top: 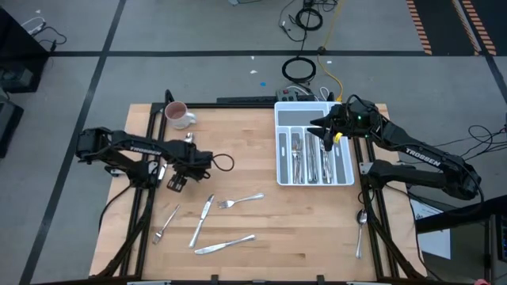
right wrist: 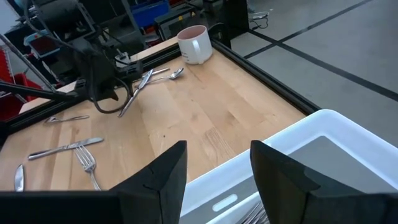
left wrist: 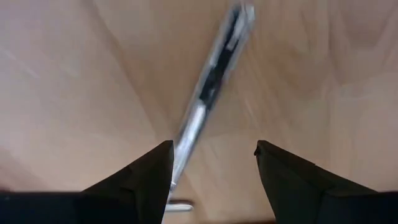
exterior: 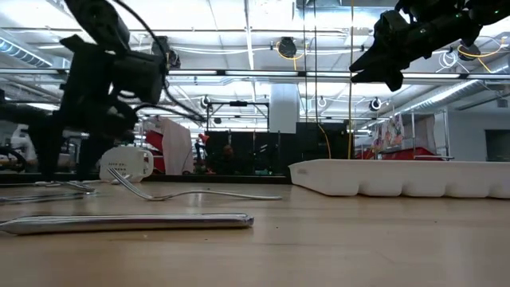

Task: Sort silverware
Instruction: Put the silver table knife into the silverware tray

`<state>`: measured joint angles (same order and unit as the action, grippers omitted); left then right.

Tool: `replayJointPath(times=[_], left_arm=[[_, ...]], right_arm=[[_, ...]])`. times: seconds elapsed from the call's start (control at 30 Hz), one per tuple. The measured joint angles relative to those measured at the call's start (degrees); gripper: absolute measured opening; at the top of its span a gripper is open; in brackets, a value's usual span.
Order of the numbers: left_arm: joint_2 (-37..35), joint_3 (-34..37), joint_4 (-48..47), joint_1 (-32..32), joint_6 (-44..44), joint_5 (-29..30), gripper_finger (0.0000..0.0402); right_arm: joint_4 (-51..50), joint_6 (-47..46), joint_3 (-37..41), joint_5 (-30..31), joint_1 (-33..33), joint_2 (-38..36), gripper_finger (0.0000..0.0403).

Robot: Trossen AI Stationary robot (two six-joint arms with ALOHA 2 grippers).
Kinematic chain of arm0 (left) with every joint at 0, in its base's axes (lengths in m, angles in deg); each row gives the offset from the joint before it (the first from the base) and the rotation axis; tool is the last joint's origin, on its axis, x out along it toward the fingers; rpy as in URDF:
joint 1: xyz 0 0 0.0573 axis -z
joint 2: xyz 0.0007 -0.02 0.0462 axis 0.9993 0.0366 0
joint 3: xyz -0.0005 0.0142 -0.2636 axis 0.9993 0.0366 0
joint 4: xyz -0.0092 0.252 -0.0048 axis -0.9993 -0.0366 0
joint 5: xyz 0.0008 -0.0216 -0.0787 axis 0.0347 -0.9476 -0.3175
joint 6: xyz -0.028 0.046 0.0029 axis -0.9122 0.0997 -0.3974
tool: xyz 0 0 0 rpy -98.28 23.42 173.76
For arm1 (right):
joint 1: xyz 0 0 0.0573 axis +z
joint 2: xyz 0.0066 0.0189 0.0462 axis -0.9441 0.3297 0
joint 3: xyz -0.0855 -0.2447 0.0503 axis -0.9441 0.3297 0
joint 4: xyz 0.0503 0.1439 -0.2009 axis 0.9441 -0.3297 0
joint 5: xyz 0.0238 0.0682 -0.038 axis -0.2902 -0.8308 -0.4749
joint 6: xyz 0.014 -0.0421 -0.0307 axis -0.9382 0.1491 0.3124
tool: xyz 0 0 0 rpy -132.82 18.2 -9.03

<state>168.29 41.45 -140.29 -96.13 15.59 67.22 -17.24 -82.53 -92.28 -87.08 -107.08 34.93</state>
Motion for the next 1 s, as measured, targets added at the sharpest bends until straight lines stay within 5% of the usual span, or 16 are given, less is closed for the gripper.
replayJointPath(times=[0.47, 0.6, 0.77, 1.0], left_arm=[[-0.53, 7.19, 9.27, -0.64, 9.59, 2.28, 0.0222], [-0.63, 7.78, 11.0, -2.52, 14.34, 2.54, 0.0162], [-0.66, 7.85, 13.05, -4.65, 18.99, 2.24, 0.0037], [-0.32, 6.06, 10.12, -5.21, 14.98, 2.25, 0.0029]], right_arm=[[0.12, -3.8, 0.0, 0.0, 0.0, 0.0, 0.0169], [0.61, -5.13, 0.0, 0.0, 0.0, 0.0, 0.0169], [0.89, -6.19, 0.0, 0.0, 0.01, 0.0, 0.0169], [0.9, -9.35, 0.0, -0.14, 0.07, 0.0, 0.0169]])
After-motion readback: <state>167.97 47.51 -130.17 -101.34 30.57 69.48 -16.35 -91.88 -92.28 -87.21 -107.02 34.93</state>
